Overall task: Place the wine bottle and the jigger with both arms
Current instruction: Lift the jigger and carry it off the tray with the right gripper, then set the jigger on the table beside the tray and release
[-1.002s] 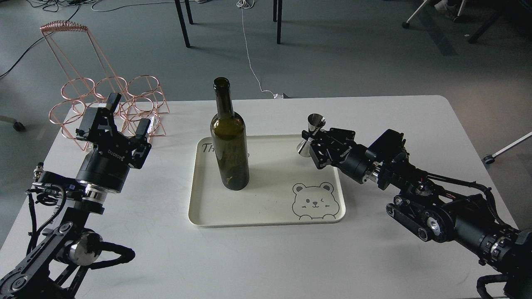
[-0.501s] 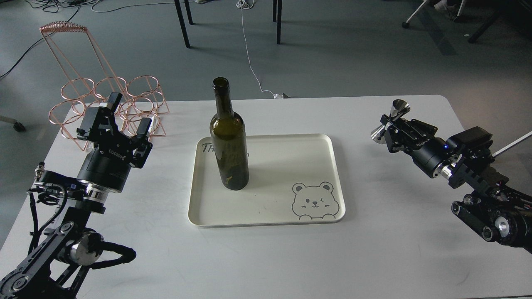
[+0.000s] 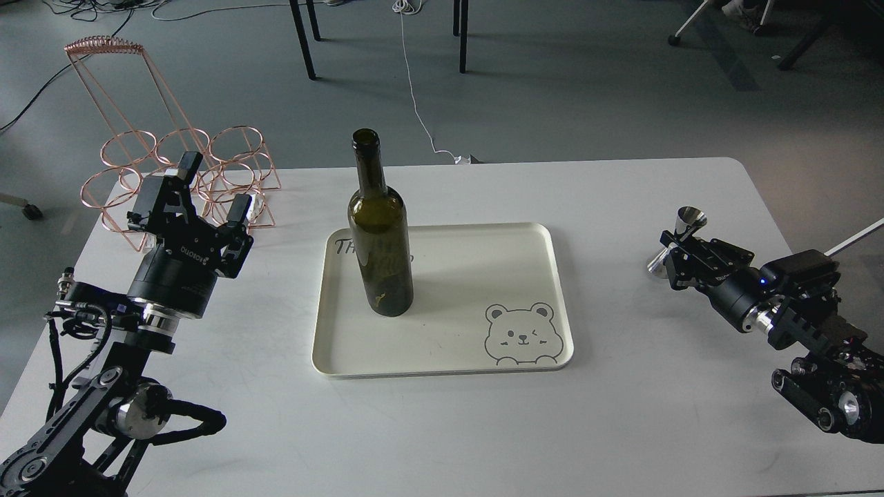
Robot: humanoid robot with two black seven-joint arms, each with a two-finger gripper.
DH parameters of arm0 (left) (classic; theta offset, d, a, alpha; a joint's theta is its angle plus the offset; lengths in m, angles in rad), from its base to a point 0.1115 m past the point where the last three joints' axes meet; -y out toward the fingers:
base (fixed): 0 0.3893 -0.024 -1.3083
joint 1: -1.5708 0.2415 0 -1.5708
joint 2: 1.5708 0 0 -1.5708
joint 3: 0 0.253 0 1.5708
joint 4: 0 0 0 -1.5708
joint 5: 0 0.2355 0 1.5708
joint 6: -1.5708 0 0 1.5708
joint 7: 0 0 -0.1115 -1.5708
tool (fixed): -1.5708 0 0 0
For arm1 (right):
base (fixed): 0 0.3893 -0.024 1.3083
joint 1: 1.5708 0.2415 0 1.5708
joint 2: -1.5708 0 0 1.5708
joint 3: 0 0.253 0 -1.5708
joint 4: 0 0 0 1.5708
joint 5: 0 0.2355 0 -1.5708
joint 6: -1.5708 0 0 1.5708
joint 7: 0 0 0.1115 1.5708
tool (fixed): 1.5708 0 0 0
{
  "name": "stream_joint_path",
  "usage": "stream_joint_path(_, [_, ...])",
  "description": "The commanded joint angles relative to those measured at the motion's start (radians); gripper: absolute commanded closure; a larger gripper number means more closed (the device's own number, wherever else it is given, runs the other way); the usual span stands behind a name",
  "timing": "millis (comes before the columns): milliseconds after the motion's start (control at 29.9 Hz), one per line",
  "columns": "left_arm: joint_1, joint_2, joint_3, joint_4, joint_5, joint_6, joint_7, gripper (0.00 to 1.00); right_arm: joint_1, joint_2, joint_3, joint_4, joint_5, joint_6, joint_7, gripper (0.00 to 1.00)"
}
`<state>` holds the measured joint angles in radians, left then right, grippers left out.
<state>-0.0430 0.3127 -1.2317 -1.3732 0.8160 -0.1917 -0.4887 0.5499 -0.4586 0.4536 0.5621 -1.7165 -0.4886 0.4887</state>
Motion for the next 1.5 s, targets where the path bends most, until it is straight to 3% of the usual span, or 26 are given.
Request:
stream_joint_path(0, [-0.002, 0.000, 0.000, 0.000, 0.000, 0.000, 0.000, 0.02, -0.002, 0.001, -0.001, -0.002, 0.000, 0.000, 0.000, 0.76])
stream_joint_path(401, [-0.005, 0.002, 0.000, 0.000, 0.000, 0.000, 0.000, 0.02, -0.005, -0.002, -0.004, -0.001, 0.000, 0.000, 0.000, 0.61])
stream_joint_path(468, [-0.005, 0.002, 0.000, 0.000, 0.000, 0.000, 0.000, 0.02, -0.005, -0.002, -0.003, -0.001, 0.000, 0.000, 0.000, 0.54])
stream_joint_path(601, [-0.005, 0.002, 0.000, -0.001, 0.000, 0.000, 0.000, 0.02, -0.007, -0.005, -0.004, 0.005, 0.000, 0.000, 0.000, 0.24])
stream_joint_path(668, [-0.005, 0.002, 0.000, 0.000, 0.000, 0.000, 0.000, 0.02, -0.007, -0.009, -0.004, 0.012, 0.000, 0.000, 0.000, 0.16])
stream_joint_path(869, [-0.005, 0.000, 0.000, -0.001, 0.000, 0.000, 0.000, 0.02, -0.021, -0.070, -0.044, 0.045, 0.001, 0.000, 0.000, 0.14])
stream_joint_path(1136, [-0.005, 0.002, 0.000, -0.001, 0.000, 0.000, 0.000, 0.02, -0.125, -0.253, -0.047, 0.255, 0.001, 0.000, 0.000, 0.07])
stream_joint_path(1270, [-0.005, 0.002, 0.000, -0.001, 0.000, 0.000, 0.000, 0.02, -0.163, -0.379, -0.047, 0.412, 0.052, 0.000, 0.000, 0.05])
stream_joint_path(1470, [-0.006, 0.003, 0.003, -0.001, 0.000, 0.000, 0.000, 0.02, -0.154, -0.471, -0.092, 0.738, 0.397, 0.000, 0.000, 0.03])
